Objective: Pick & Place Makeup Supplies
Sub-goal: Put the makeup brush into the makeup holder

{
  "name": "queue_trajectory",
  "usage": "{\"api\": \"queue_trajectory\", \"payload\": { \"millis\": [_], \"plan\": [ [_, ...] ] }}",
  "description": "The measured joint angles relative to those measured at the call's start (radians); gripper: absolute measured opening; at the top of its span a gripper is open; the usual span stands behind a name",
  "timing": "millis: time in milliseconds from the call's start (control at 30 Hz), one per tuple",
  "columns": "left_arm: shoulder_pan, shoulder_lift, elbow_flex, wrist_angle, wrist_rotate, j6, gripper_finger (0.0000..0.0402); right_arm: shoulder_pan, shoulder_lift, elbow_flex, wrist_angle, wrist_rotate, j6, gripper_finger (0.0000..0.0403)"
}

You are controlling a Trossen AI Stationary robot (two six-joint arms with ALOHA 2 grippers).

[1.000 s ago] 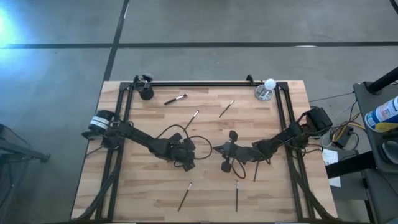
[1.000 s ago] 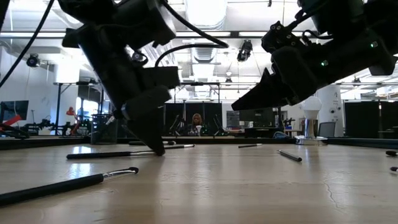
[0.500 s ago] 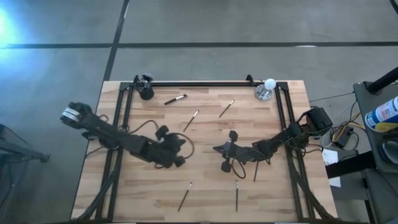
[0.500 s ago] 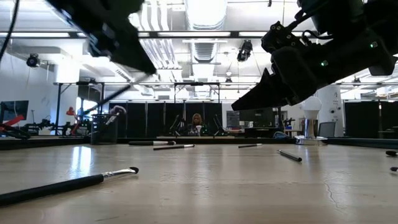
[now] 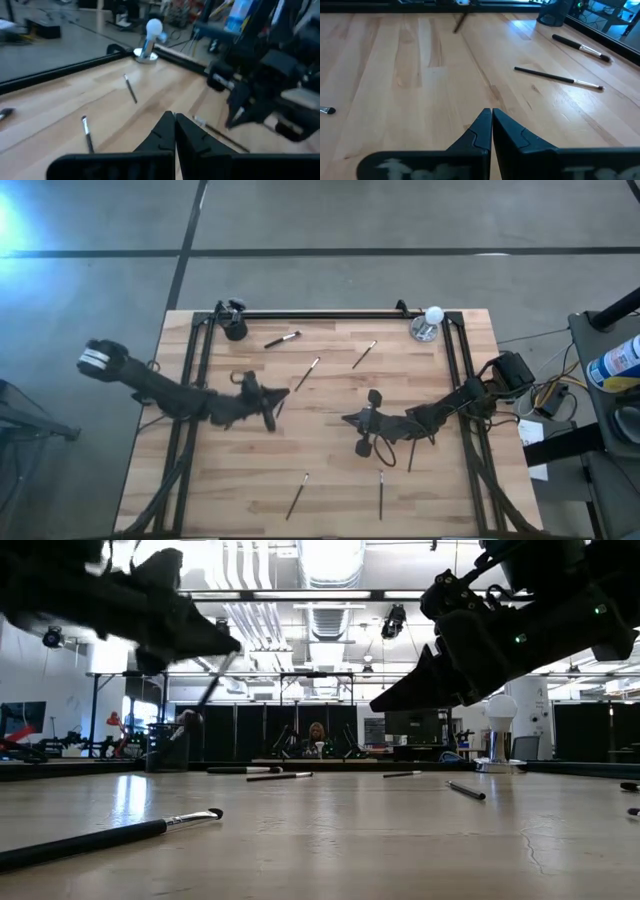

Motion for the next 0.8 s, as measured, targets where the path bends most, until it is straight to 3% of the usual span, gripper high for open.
{"api": "queue_trajectory", "payload": {
  "millis": [200, 333, 400, 533, 800],
  "plan": [
    [0.337, 0.006, -0.027, 0.085, 0.320, 0.020, 0.0000, 0.000, 0.000, 0.000, 0.002, 0.000, -0.004, 0.0008],
    [0.500, 0.022, 0.028, 0.091, 0.371, 0.111, 0.0000, 0.000, 0.000, 0.000, 0.002, 0.000, -0.007, 0.0008],
    [0.569, 0.023, 0.055, 0.091, 0.336, 0.163, 0.0000, 0.000, 0.000, 0.000, 0.002, 0.000, -0.007, 0.0008],
    [0.670, 0.022, 0.099, 0.091, 0.138, 0.264, 0.0000, 0.000, 0.000, -0.001, 0.001, 0.000, -0.006, 0.0008],
    [0.769, 0.022, 0.132, 0.225, -0.175, 0.614, 0.0000, 0.000, 0.000, -0.001, 0.000, 0.000, -0.003, 0.0008]
  ]
}}
